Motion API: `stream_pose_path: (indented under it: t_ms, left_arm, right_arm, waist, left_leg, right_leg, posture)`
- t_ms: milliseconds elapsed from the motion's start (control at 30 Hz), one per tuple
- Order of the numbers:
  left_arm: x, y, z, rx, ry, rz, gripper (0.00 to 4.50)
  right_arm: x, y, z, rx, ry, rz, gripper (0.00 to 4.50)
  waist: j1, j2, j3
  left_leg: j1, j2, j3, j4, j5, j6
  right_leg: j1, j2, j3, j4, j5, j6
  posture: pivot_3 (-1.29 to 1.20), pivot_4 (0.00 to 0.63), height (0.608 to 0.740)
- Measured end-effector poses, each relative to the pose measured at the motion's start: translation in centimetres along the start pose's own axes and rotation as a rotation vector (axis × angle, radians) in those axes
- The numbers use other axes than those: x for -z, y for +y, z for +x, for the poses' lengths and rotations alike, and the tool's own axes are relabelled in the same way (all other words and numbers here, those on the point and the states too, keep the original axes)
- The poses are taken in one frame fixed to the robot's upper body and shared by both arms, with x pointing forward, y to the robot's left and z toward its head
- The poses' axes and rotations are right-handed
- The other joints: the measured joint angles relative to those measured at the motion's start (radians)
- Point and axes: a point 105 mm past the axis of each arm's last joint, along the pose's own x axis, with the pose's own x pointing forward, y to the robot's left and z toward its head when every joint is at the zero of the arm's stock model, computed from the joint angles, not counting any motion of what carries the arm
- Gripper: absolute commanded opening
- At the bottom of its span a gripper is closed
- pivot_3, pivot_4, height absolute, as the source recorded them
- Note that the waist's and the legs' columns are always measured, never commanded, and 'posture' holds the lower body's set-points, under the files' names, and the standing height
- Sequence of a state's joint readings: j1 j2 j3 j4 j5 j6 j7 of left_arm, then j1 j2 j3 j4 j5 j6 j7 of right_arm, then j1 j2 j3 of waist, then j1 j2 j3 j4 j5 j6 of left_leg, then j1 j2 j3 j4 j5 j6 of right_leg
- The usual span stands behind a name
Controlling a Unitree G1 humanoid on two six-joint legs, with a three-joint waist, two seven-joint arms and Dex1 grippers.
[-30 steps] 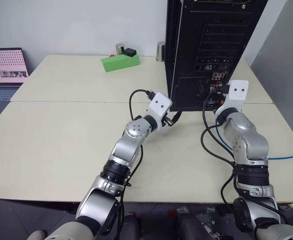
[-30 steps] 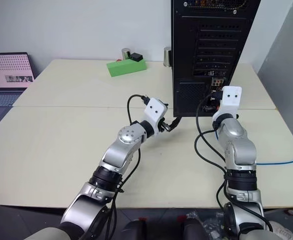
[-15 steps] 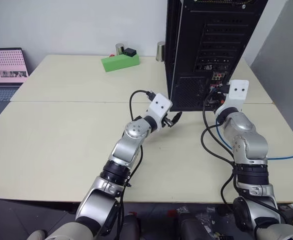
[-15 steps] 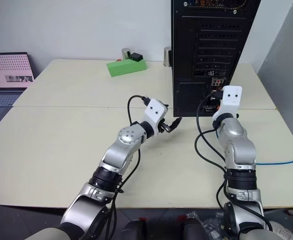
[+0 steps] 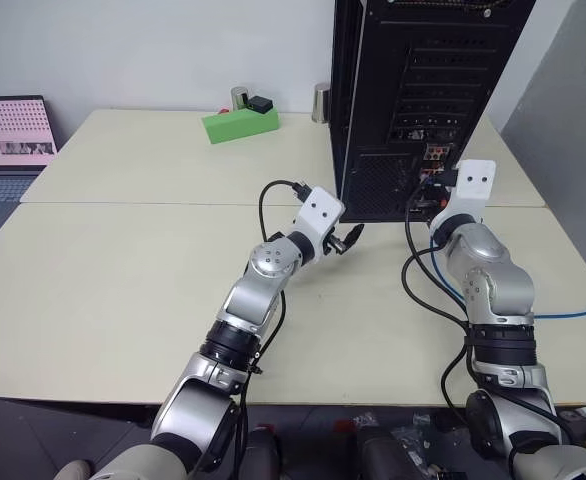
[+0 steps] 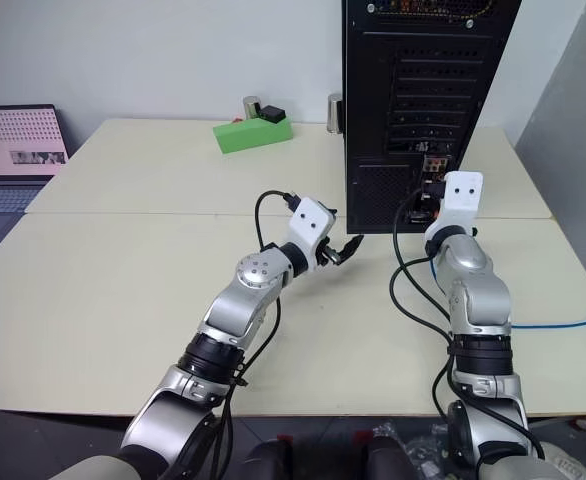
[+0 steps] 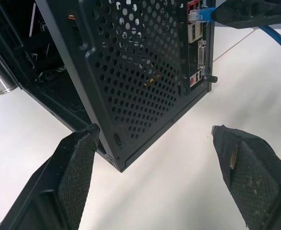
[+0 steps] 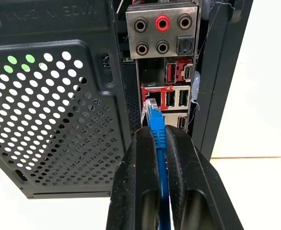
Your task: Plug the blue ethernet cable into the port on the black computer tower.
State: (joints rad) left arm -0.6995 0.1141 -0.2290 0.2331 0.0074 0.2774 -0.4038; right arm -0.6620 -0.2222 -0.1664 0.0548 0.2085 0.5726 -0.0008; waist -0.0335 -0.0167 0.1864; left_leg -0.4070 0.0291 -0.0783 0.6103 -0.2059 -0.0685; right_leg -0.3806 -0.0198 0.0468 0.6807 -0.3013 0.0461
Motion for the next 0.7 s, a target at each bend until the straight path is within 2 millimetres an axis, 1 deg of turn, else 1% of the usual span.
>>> stream_pose_path:
  t_ms: [300,533,700]
  left_arm:
    - [0.1,0.01,-0.05,-0.002,0.004,0.006,4.0]
    - [0.26,-0.13,-0.22,-0.002,0.004,0.005,4.0]
    - [0.25,-0.14,-0.22,0.0,0.003,0.007,4.0]
  right_arm:
    - [-0.03,-0.11,0.11,0.007,-0.001,-0.013,0.0]
    - [-0.54,-0.38,-0.03,0.018,-0.015,-0.038,0.0]
    - [-0.54,-0.4,-0.05,0.02,-0.013,-0.041,0.0]
  waist:
    - [-0.001,0.0,0.0]
    - [-0.001,0.0,0.0]
    - [0.0,0.0,0.0]
  left_leg:
    - [0.0,0.0,0.0,0.0,0.0,0.0]
    - [0.0,0.0,0.0,0.0,0.0,0.0]
    - [-0.001,0.0,0.0,0.0,0.0,0.0]
  right_leg:
    - [0.0,0.0,0.0,0.0,0.0,0.0]
    - [0.0,0.0,0.0,0.0,0.0,0.0]
    - [0.0,0.0,0.0,0.0,0.0,0.0]
  posture:
    - [0.0,0.15,0.74]
    - [0.0,0.15,0.74]
    - [0.0,0.15,0.74]
